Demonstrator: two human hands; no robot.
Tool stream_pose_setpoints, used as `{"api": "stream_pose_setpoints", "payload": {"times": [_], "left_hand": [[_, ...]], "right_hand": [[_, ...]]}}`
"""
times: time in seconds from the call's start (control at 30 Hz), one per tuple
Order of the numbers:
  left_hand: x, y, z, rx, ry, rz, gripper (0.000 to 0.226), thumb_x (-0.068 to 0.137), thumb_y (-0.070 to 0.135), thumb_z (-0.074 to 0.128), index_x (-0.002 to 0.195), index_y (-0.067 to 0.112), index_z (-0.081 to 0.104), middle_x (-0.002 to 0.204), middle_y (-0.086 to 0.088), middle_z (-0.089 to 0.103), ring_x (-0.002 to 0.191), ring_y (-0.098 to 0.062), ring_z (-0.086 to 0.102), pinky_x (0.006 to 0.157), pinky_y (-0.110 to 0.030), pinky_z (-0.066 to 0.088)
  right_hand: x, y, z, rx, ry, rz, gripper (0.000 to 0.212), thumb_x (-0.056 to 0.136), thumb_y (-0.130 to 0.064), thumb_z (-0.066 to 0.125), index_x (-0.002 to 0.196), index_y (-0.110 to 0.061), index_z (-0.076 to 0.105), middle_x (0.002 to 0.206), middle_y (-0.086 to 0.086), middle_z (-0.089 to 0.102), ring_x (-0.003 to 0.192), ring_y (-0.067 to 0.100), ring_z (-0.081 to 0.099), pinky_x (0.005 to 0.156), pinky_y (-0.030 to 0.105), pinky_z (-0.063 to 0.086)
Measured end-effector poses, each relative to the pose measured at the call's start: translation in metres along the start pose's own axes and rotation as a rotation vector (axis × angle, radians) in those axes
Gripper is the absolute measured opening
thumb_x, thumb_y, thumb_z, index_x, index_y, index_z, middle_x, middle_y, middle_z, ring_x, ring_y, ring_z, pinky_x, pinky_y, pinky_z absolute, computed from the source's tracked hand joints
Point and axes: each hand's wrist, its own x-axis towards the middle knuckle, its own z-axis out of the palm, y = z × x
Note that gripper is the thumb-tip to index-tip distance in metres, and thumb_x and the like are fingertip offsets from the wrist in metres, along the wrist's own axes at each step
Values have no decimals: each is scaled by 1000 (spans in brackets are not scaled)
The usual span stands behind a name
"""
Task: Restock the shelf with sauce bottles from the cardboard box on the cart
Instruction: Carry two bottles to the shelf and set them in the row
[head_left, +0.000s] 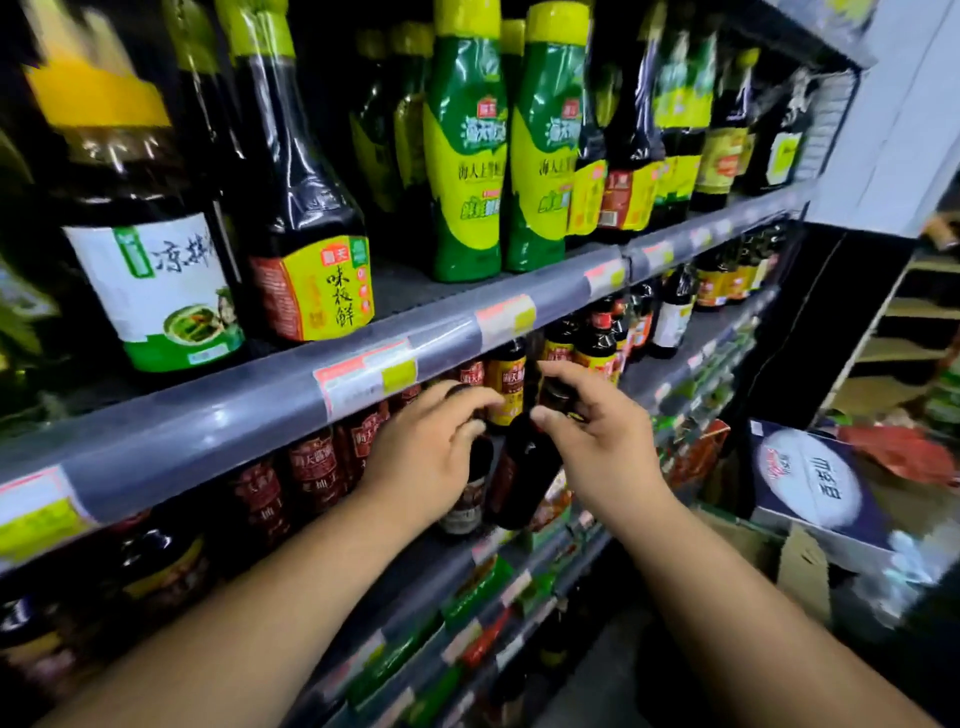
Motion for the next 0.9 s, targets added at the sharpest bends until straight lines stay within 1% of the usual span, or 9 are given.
{"api": "stream_pose_setpoints", "payload": {"times": [0.07,0.17,0.27,0.37,0.57,0.63,0.73,0.83,0.9], "left_hand": [[6,-4,3,20,36,-52,31,87,18,55,113,34,60,111,5,66,104,-15,59,92,-29,43],[10,-9,10,45,100,-93,31,88,16,56,113,33,61,114,5,68,107,-15,61,95,-25,43],[6,-14,19,96,114,-145,30,89,18,54,113,35,60,114,7,66,108,-16,60,95,-31,46],[4,-21,21,139,138,-200,29,91,23,50,114,36,59,115,9,66,109,-16,61,93,-36,48],[8,-31,27,184,120,-267,34,94,26,46,121,43,58,120,4,61,113,-17,57,99,-35,46],[9,-36,29,169,125,-295,35,93,29,45,122,42,59,123,2,60,116,-16,56,103,-35,44],[13,-41,31,183,108,-324,32,91,31,55,120,39,63,119,3,61,116,-14,54,104,-32,41],[7,-46,37,185,45,-371,34,80,31,74,113,35,69,107,3,50,104,-10,48,95,-22,38],[-1,-53,44,158,37,-391,38,74,29,80,111,34,70,114,1,49,109,-10,48,98,-23,41]], "right_hand": [[16,12,3,39,-36,-16,52,85,-7,72,108,-51,60,104,-22,68,95,-6,64,85,19,51],[36,32,12,104,-95,-40,53,84,-8,72,106,-54,60,108,-16,69,98,0,65,89,25,52],[46,50,23,99,-176,-66,53,84,-10,72,105,-57,59,109,-21,67,100,-4,63,91,23,50],[54,63,31,128,-256,-92,48,84,-12,71,106,-55,62,112,-16,68,103,2,64,94,29,52],[70,81,43,52,-313,-267,38,89,-17,65,121,-37,66,121,-3,63,117,14,58,103,31,46],[71,86,49,89,-308,-319,36,90,-10,62,121,-27,69,127,0,57,121,18,56,106,28,44],[74,88,54,85,-329,-362,32,90,-3,63,117,-19,72,130,0,54,123,16,54,107,20,39],[77,86,55,8,-443,-318,39,87,-11,70,123,-25,67,132,-6,48,127,9,45,109,10,29],[74,88,57,-27,-526,-276,49,83,-16,74,129,-31,62,130,-7,44,126,6,41,108,10,29]]}}
